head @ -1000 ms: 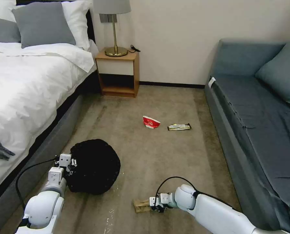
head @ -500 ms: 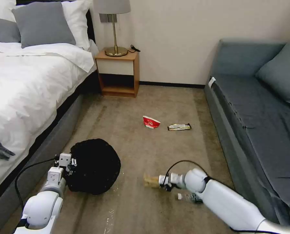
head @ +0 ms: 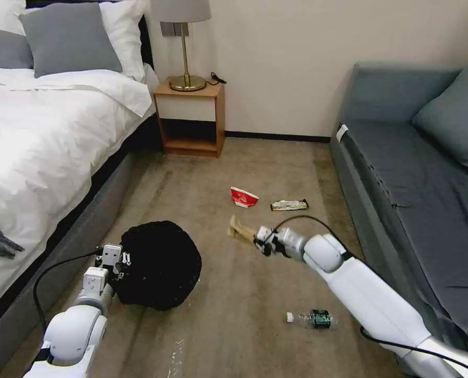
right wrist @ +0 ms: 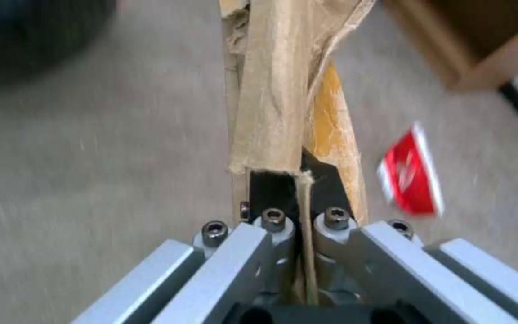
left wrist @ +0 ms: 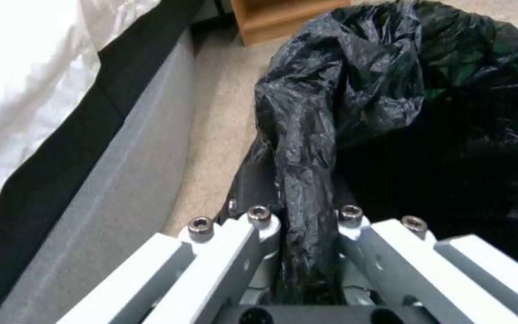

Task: Pick up the trash bin, then pick up the garbage on the floor and place it into the trash bin.

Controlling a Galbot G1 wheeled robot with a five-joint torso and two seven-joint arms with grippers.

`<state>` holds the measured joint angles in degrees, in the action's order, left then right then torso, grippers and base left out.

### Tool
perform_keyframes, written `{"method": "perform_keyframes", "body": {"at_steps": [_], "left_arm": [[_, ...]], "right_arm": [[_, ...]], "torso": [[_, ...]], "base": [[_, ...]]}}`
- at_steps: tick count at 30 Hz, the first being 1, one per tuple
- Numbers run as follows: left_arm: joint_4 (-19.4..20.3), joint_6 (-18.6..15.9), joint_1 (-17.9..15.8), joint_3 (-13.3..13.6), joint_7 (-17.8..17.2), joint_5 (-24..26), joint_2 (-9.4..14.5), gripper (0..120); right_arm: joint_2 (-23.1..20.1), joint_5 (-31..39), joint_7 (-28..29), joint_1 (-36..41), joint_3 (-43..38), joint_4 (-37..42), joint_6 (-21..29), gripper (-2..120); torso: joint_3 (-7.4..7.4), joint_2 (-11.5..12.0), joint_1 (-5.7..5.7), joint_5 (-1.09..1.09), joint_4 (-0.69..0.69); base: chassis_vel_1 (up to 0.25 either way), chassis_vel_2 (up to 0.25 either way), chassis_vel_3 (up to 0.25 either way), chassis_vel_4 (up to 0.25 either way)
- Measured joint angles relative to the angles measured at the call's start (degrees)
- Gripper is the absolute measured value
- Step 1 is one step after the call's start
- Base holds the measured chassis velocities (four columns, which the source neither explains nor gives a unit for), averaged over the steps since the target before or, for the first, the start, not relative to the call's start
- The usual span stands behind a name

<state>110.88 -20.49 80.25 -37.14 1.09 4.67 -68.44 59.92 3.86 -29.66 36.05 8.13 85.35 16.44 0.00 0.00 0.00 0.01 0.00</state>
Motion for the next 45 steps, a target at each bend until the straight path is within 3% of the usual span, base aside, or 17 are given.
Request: {"method": "perform_keyframes", "body": {"at_steps": [5, 10, 12, 14, 19, 31, 45], "left_arm": [[-0.6, -0.1, -0.7, 0.1, 0.1, 0.2, 0.5, 4], [-1.3, -0.2, -1.7, 0.9, 0.1, 0.6, 0.6, 4], [-1.5, -0.2, -2.0, 1.1, 0.1, 0.7, 0.6, 4], [-2.4, -0.2, -3.3, 1.8, 0.3, 1.2, 0.8, 4], [-2.8, 0.0, -4.0, 2.2, 0.5, 1.7, 1.4, 4], [0.8, 0.7, -0.5, 0.8, 0.6, 4.5, 2.4, 4], [1.6, 0.9, -0.1, 1.1, 0.7, 4.6, 2.3, 4]], "right_arm": [[0.1, 6.1, 1.1, -2.5, 3.0, 8.5, 2.9, 0], [4.6, 10.9, 1.6, -4.2, 6.1, 12.6, 5.3, 0], [5.9, 11.5, 1.7, -4.6, 6.8, 12.6, 5.5, 0], [11.0, 12.6, 1.9, -5.5, 8.6, 10.7, 5.6, 0], [16.4, 11.0, 2.4, -5.5, 10.6, 5.6, 4.8, 0], [19.3, 4.3, 2.9, -2.0, 9.5, -2.4, 1.8, 0], [19.4, 0.6, 4.5, 2.1, 8.5, -3.7, 0.7, 0]], "torso": [[0.0, 0.0, 0.0, 0.01, 0.0], [0.0, 0.0, 0.0, 0.0, 0.0], [0.0, 0.0, 0.0, 0.0, 0.0], [0.0, 0.0, 0.0, 0.0, 0.02], [0.0, 0.0, 0.0, 0.01, 0.01], [0.0, 0.0, 0.0, 0.0, 0.0], [0.0, 0.0, 0.0, -0.01, 0.0]], "base": [[0.0, 0.0, 0.0, 0.0], [0.0, 0.0, 0.0, 0.0], [0.0, 0.0, 0.0, 0.0], [0.0, 0.0, 0.0, 0.0], [0.0, 0.0, 0.0, 0.0], [0.0, 0.0, 0.0, 0.0], [0.0, 0.0, 0.0, 0.0]]}}
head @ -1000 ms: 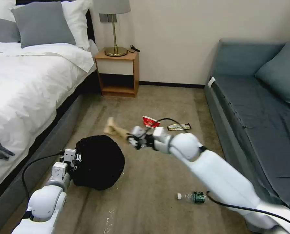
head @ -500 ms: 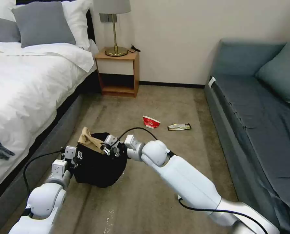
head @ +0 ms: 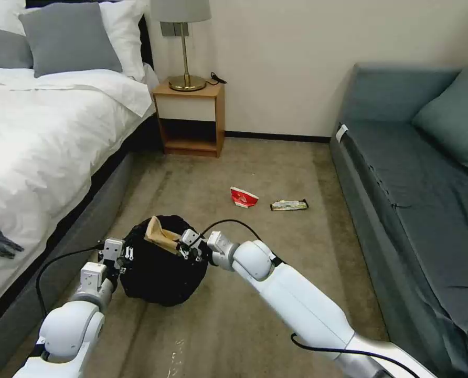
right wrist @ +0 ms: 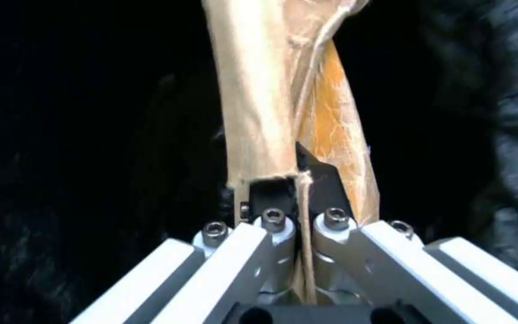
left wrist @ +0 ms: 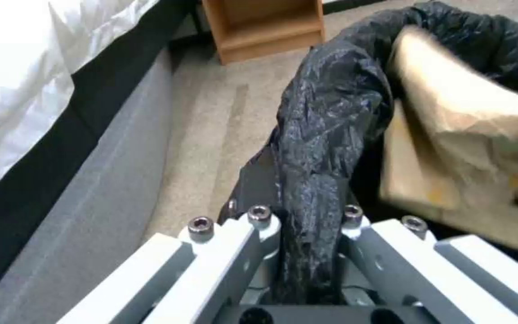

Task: Pick up the trash bin, then pick up the garbage on the floor and place it into the trash bin.

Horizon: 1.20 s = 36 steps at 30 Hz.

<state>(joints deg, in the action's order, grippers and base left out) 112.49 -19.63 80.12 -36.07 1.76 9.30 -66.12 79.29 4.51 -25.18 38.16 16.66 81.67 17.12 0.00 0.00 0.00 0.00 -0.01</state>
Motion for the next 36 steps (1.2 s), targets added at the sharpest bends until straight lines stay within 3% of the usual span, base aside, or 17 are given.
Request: {"method": "perform_keyframes", "body": {"at_steps": [4, 7, 23, 27, 36], "left_arm": [[0.0, 0.0, 0.0, 0.0, 0.0, 0.0, 0.0, 4], [0.0, 0.2, 0.3, -0.3, 0.0, 0.0, 0.0, 4], [-2.0, 1.7, 0.0, -0.2, 0.4, 0.1, 1.2, 4], [-2.9, 1.8, -0.6, 0.1, 0.4, 0.1, 1.0, 4], [-3.3, 1.9, -1.3, 0.3, 0.5, 0.3, 1.0, 4]], "right_arm": [[0.1, -0.4, 0.2, 0.5, 0.3, 0.2, -0.1, 5], [0.2, -0.7, 0.3, 0.7, 0.7, 0.2, -0.1, 20], [0.2, -1.9, 0.3, 0.9, 0.6, 0.2, -0.3, 74], [-0.2, -2.0, 0.3, 1.4, 0.2, 0.8, -0.4, 94], [-0.6, -1.9, 0.4, 1.4, -0.9, 1.7, -0.3, 100]], "torso": [[0.0, 0.0, 0.0, 0.0, 0.0], [0.0, 0.0, 0.0, 0.0, 0.01], [0.0, 0.0, 0.0, 0.0, 0.0], [0.0, 0.0, 0.0, 0.0, 0.01], [0.0, 0.0, 0.0, 0.0, 0.0]], "base": [[0.0, 0.0, 0.0, 0.0], [0.0, 0.0, 0.0, 0.0], [0.0, 0.0, 0.0, 0.0], [0.0, 0.0, 0.0, 0.0], [0.0, 0.0, 0.0, 0.0]]}}
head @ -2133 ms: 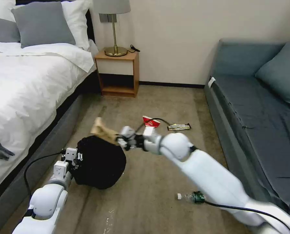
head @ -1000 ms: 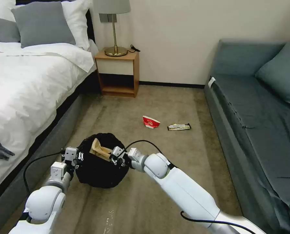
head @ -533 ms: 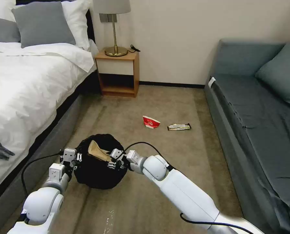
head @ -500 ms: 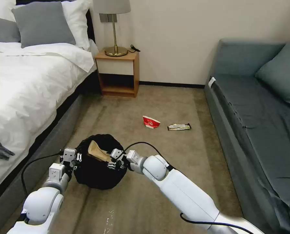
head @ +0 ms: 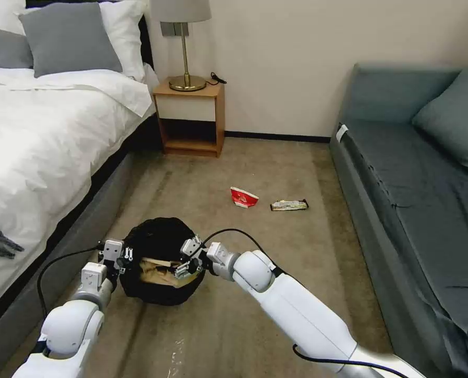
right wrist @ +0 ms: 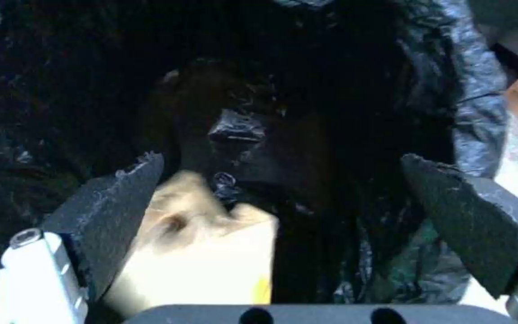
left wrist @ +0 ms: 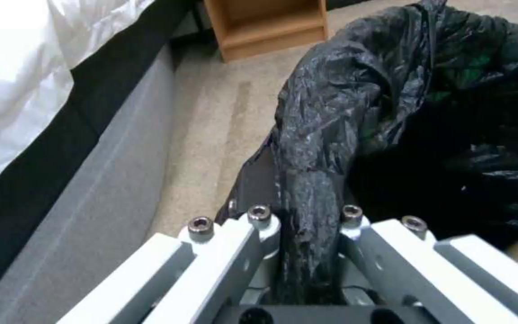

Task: Pick up the trash bin, then pick up the garbage on the floor and place it into the trash bin.

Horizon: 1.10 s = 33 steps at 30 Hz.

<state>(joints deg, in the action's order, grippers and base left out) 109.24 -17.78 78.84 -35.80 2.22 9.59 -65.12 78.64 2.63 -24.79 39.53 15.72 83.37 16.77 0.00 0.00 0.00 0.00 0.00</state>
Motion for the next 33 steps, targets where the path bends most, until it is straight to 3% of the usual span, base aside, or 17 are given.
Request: {"method": "perform_keyframes", "body": {"at_steps": [11, 16, 21, 23, 24, 27, 33], "left_arm": [[-0.1, 0.1, 0.0, -0.3, 0.2, 0.3, -0.1, 4], [-2.0, 0.2, -1.3, -0.3, 0.2, 0.3, -0.6, 4], [-2.7, 1.0, -1.5, -0.4, 0.2, 0.0, -1.0, 4], [-2.5, 1.6, -0.5, -0.8, 0.2, -0.1, -1.1, 4], [-2.5, 1.6, -0.5, -0.8, 0.2, -0.1, -1.1, 4], [-1.8, 3.2, 1.3, -1.6, 0.3, -0.9, -1.1, 4], [-1.8, 3.9, 1.4, -1.3, 0.3, -1.6, -1.9, 4]], "right_arm": [[-0.4, 1.0, 0.9, -1.9, 0.5, -0.2, 0.4, 100], [-2.9, 2.6, 1.0, -3.3, -0.1, 1.0, 1.0, 100], [-8.0, 3.8, -0.3, -4.0, -2.4, 2.3, 1.8, 100], [-13.5, 3.9, -0.7, -3.1, -5.3, 3.7, 1.8, 100], [-13.5, 3.9, -0.7, -3.1, -5.3, 3.7, 1.8, 100], [-20.3, 4.4, -1.0, 0.1, -10.4, 7.9, 2.2, 100], [-27.6, 5.0, -1.1, 8.1, -17.8, 12.6, 1.5, 100]], "torso": [[0.0, 0.0, 0.0, 0.0, 0.01], [0.0, 0.0, 0.0, 0.0, 0.0], [0.0, 0.0, 0.0, -0.02, 0.01], [0.0, 0.0, 0.0, -0.02, 0.0], [0.0, 0.0, 0.0, -0.02, 0.0], [0.0, 0.0, 0.0, -0.03, 0.0], [-0.01, 0.0, 0.0, -0.03, 0.0]], "base": [[0.0, 0.0, 0.0, 0.0], [0.0, 0.0, 0.0, 0.0], [0.0, 0.0, 0.0, 0.0], [0.0, 0.0, 0.0, 0.0], [0.0, 0.0, 0.0, 0.0], [0.0, 0.0, 0.0, 0.0], [0.0, 0.0, 0.0, 0.0]]}}
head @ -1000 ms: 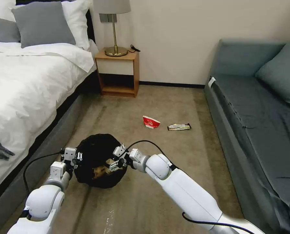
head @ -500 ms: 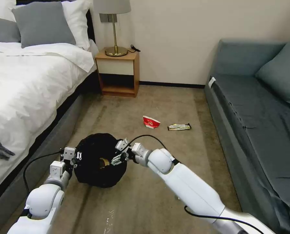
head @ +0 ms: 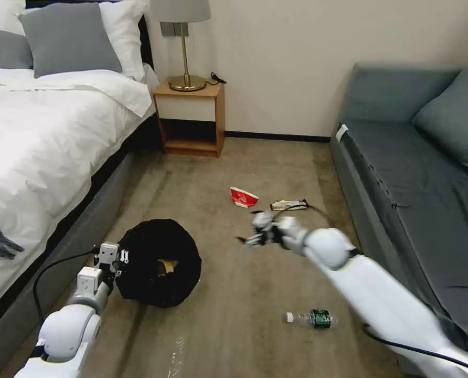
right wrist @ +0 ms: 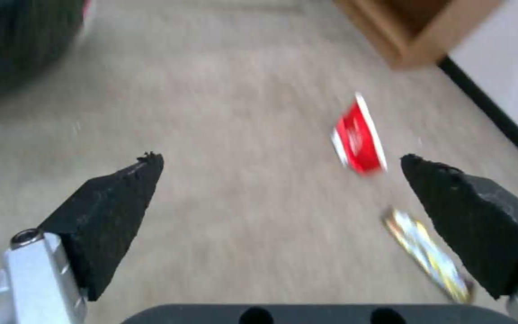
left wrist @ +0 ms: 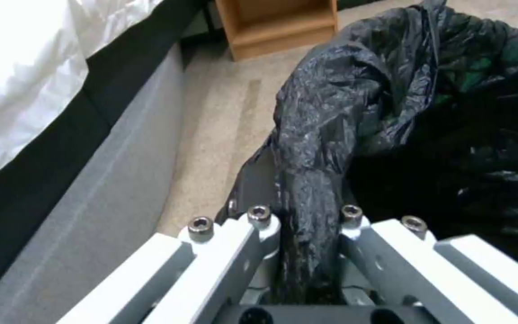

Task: Pick up the trash bin, then pick up the garbage on the floor and place it into the trash bin.

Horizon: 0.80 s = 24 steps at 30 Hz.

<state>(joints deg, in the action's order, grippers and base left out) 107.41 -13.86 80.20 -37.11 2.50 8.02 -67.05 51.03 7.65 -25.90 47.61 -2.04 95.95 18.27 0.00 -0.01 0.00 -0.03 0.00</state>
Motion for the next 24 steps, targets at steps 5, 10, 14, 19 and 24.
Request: {"method": "perform_keyframes", "body": {"at_steps": [5, 10, 14, 19, 24], "left_arm": [[-0.4, -0.4, -1.7, 1.2, -0.1, -0.9, -0.7, 4], [-0.2, -1.0, -2.6, 2.1, -0.1, -2.2, -0.8, 4], [0.4, -1.1, -2.5, 2.1, -0.1, -2.3, -0.8, 4], [1.2, -1.1, -0.9, 1.7, -0.1, -2.8, -0.9, 4], [2.0, -1.1, -0.3, 1.1, -0.1, -3.2, -0.9, 4]], "right_arm": [[-4.1, -1.2, -0.7, 8.4, -5.6, 2.1, -2.7, 100], [-5.9, -3.6, -1.2, 15.3, -10.3, 4.2, -3.8, 100], [-7.1, -6.3, -1.8, 21.5, -12.6, 6.1, -4.2, 100], [-7.3, -10.8, -2.0, 29.3, -14.4, 7.1, -5.0, 100], [-6.5, -14.4, -2.0, 33.6, -14.9, 7.2, -5.9, 100]], "torso": [[0.0, 0.0, 0.0, 0.0, -0.02], [0.0, 0.0, 0.0, 0.0, 0.0], [0.0, 0.0, 0.0, 0.0, 0.0], [0.0, 0.0, 0.0, 0.03, 0.01], [0.0, 0.0, 0.0, 0.02, 0.0]], "base": [[0.0, 0.0, 0.0, 0.0], [0.0, 0.0, 0.0, 0.0], [0.0, 0.0, 0.0, 0.0], [0.0, 0.0, 0.0, 0.0], [0.0, 0.0, 0.0, 0.0]]}}
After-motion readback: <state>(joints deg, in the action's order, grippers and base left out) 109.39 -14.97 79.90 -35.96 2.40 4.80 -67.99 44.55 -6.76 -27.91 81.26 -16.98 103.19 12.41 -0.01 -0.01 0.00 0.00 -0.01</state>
